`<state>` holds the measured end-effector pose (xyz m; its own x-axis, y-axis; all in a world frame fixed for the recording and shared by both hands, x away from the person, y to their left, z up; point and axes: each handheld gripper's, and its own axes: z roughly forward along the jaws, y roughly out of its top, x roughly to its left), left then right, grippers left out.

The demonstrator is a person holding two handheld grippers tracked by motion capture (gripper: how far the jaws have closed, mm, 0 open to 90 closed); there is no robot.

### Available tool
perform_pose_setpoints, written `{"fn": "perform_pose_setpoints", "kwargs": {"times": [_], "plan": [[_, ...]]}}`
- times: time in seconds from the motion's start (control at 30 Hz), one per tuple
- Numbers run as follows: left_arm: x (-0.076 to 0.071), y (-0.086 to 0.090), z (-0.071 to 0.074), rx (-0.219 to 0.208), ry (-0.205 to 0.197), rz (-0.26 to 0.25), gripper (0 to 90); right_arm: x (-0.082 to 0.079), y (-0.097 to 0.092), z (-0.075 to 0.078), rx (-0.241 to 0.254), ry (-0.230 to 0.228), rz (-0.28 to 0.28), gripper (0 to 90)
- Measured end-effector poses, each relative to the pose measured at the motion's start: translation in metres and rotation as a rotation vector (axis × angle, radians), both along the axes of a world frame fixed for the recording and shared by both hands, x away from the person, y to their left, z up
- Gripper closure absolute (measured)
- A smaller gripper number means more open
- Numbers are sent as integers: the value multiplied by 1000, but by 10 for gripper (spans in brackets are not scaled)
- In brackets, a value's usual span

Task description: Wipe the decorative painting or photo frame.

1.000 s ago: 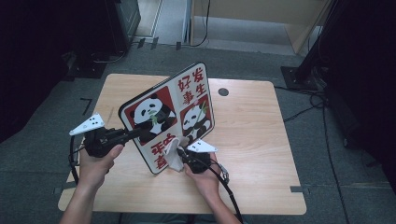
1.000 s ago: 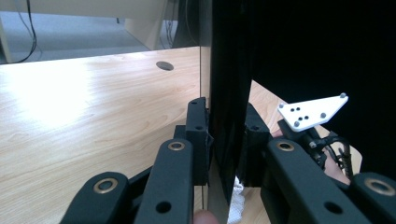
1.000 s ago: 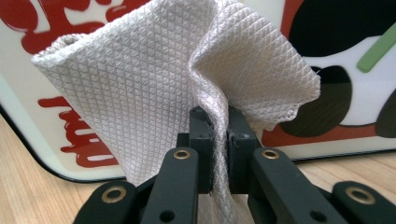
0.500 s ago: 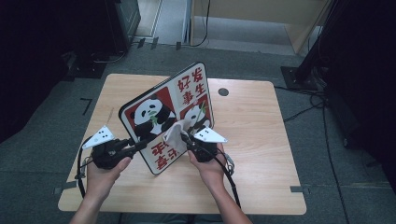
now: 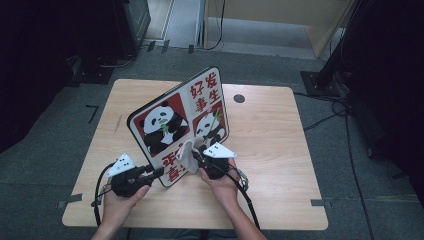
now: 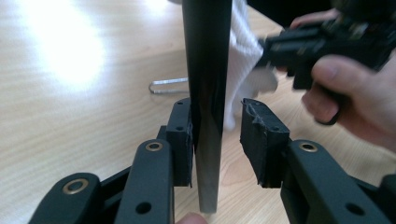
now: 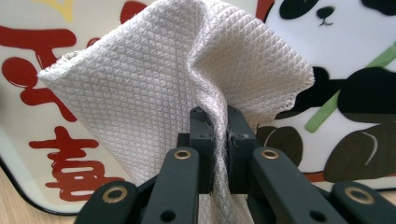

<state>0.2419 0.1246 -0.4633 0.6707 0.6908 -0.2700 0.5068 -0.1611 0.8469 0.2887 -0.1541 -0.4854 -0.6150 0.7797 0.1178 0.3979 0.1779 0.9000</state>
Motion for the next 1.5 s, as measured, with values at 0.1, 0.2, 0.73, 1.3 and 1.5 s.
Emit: {"fn": "perform_pose_setpoints", "kwargs": {"times": [0.1, 0.2, 0.73, 1.3, 1.5], "plan": [[-1, -2, -6, 6, 2, 2, 683, -1, -2, 13, 31, -30, -8, 846], [-2, -4, -9, 3, -2, 6, 721, -3, 2, 34, 59, -75, 2, 846], [1, -7, -8, 2, 2, 13, 793, -9, 65, 115, 88, -286, 173, 847], [4, -9, -6, 8, 31, -9, 797, -10, 83, 138, 128, -351, 209, 844], [5, -8, -7, 10, 28, -12, 796, 0, 78, 144, 128, -360, 191, 843]]}}
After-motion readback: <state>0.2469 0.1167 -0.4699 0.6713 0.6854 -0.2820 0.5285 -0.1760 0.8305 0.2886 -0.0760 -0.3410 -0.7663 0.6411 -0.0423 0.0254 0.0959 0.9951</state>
